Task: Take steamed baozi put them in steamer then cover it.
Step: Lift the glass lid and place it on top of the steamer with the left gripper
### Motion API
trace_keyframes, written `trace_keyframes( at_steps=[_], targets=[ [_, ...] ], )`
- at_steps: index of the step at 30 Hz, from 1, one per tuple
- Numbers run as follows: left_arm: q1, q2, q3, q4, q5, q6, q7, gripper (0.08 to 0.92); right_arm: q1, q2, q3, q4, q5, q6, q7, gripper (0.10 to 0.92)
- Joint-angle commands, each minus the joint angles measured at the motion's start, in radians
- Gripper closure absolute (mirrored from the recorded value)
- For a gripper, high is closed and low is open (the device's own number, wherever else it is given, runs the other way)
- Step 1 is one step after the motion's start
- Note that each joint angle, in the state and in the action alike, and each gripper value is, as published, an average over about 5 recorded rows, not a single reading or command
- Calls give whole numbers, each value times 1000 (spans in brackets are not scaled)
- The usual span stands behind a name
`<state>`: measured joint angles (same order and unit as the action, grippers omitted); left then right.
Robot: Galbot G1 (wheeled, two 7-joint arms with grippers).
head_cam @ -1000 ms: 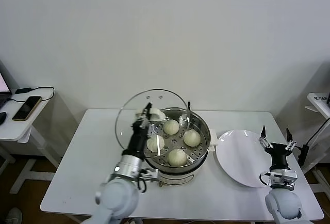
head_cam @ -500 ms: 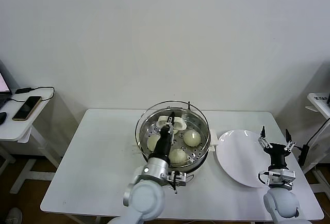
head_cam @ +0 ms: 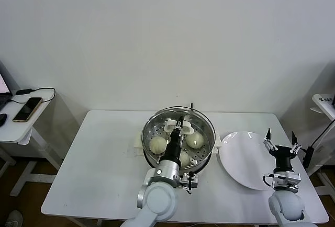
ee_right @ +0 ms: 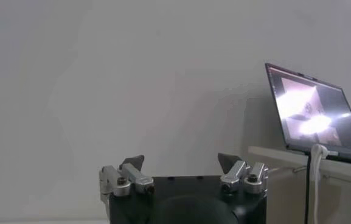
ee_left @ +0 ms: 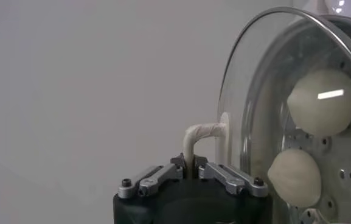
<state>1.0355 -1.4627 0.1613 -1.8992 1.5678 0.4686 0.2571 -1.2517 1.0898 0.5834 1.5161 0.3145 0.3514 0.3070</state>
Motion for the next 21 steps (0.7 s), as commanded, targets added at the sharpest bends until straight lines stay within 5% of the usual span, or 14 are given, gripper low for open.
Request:
trace_keyframes(
  at_steps=[1, 21],
  targets=[
    [-8, -31, 8, 53, 31, 10, 14, 811, 4, 1, -1, -3, -1, -2, -1, 203],
    [-16, -38, -21, 103, 46, -3, -8, 811, 8, 1, 0, -7, -2, -2, -1, 203]
  ],
)
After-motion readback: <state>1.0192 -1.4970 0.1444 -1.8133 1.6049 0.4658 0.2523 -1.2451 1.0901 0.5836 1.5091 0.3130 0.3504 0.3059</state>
